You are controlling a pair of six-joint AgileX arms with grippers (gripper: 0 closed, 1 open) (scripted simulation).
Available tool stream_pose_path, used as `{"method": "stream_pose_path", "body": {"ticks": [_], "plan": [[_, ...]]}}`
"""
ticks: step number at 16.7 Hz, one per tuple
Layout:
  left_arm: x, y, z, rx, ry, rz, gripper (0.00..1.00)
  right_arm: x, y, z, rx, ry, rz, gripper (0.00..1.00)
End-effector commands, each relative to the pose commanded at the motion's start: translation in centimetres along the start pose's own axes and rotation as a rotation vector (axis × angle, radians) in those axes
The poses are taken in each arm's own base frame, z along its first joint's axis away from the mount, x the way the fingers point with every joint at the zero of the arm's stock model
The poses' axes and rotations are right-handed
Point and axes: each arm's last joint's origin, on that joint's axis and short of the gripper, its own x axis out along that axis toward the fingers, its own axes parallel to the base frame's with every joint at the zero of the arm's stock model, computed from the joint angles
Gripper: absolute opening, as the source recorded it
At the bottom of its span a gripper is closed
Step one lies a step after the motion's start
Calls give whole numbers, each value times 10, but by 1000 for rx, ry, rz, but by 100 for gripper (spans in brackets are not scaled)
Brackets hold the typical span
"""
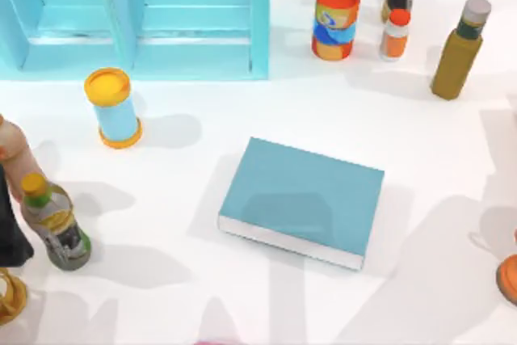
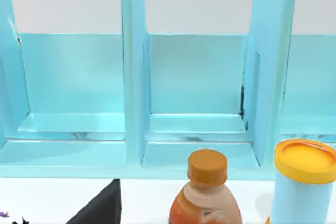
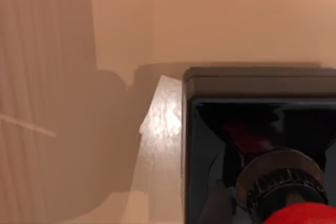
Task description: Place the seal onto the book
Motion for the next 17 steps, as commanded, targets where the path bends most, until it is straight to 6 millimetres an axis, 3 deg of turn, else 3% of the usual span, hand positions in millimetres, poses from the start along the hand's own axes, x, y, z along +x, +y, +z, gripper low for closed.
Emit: {"method": "stream_pose_path", "body": {"ticks": [4, 7, 11, 13, 17], "plan": [[0, 0, 0, 0, 0, 0, 100, -34, 29, 15, 15, -12, -4, 0], [0, 0, 0, 0, 0, 0, 100, -78, 76, 18, 12, 19, 4, 0], [0, 0, 0, 0, 0, 0, 100, -134, 137, 6, 0, 17, 1, 0], [0, 0, 0, 0, 0, 0, 100, -148, 149, 0, -1, 2, 0, 0], [0, 0, 0, 0, 0, 0, 100, -147, 148, 0, 4, 4, 2, 0]]}}
